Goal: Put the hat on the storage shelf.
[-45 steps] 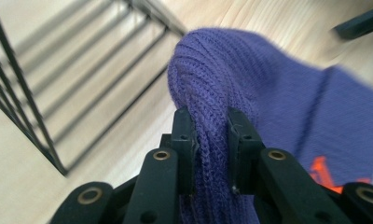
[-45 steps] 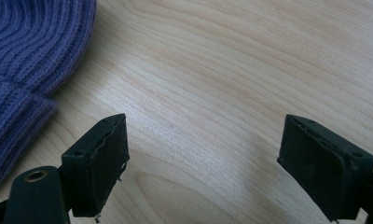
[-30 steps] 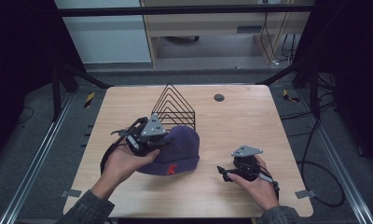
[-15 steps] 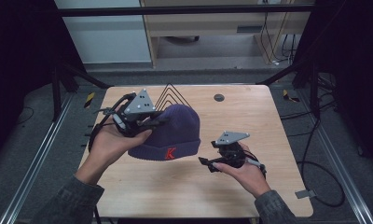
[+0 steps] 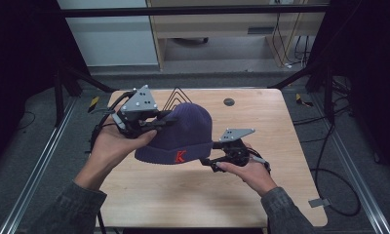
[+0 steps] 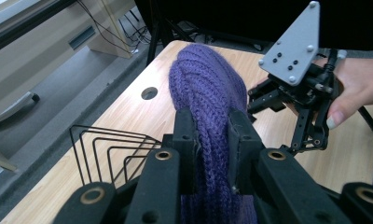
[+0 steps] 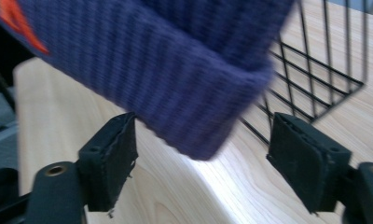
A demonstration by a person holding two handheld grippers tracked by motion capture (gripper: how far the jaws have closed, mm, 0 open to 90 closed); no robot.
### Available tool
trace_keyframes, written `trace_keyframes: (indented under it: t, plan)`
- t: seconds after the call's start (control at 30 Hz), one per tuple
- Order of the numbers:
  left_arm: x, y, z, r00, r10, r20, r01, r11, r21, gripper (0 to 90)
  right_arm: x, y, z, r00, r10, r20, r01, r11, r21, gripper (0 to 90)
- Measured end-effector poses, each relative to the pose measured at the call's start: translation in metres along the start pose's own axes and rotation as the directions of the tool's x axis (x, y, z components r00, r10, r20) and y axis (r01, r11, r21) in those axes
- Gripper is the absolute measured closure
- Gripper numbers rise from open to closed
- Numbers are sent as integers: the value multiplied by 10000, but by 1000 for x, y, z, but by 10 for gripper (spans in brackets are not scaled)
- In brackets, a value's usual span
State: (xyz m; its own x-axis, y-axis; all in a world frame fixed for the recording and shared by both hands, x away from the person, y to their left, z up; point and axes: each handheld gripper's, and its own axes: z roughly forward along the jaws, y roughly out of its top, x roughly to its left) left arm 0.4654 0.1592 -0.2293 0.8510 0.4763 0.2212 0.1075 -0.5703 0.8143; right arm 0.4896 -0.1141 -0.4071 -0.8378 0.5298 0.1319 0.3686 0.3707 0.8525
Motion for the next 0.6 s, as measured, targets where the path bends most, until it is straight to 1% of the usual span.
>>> trace_keyframes:
  t: [0.03, 0.07, 0.13, 0.2, 0.23, 0.37, 0.43, 0.5, 0.53, 0.6]
  plan:
    - [1, 0, 0, 10000, 8, 7, -8, 10000, 13, 759, 0, 0, 0, 10000, 0, 0, 0, 10000, 0, 325]
    - [2, 0, 1, 10000, -24, 18, 24, 10000, 24, 759, 0, 0, 0, 10000, -76, 7, 76, 10000, -62, 357]
    - [4, 0, 3, 10000, -98, -5, 98, 9999, -26, 759, 1, 1, 1, 9998, -57, -174, 53, 9998, -199, 407]
    - [6, -1, 4, 9999, -130, -62, 130, 9999, 17, 759, 2, 3, 2, 9993, -183, -311, 175, 9995, -259, 521]
    - [7, -1, 5, 9998, -180, -117, 180, 9998, 10, 759, 2, 3, 2, 9993, -183, -311, 175, 9995, -259, 521]
    - [13, -1, 5, 9988, -401, -298, 399, 9992, -49, 760, 4, 5, 0, 9992, -314, -250, 301, 9982, -522, 647]
    - [17, -1, 5, 9986, -375, -381, 369, 9992, -159, 757, 5, 5, -5, 9993, -248, -285, 224, 9965, -801, 694]
    - [21, -1, 6, 9984, -373, -418, 361, 9990, -280, 754, 4, 6, -9, 9997, -169, -193, 149, 9945, -1041, 710]
    - [26, -1, 7, 9982, -365, -466, 353, 9990, -272, 753, 4, 6, -11, 9998, -144, -136, 128, 9934, -1142, 713]
    - [28, 0, 8, 9981, -341, -503, 329, 9991, -256, 750, 3, 7, -14, 9999, -94, -56, 86, 9923, -1234, 716]
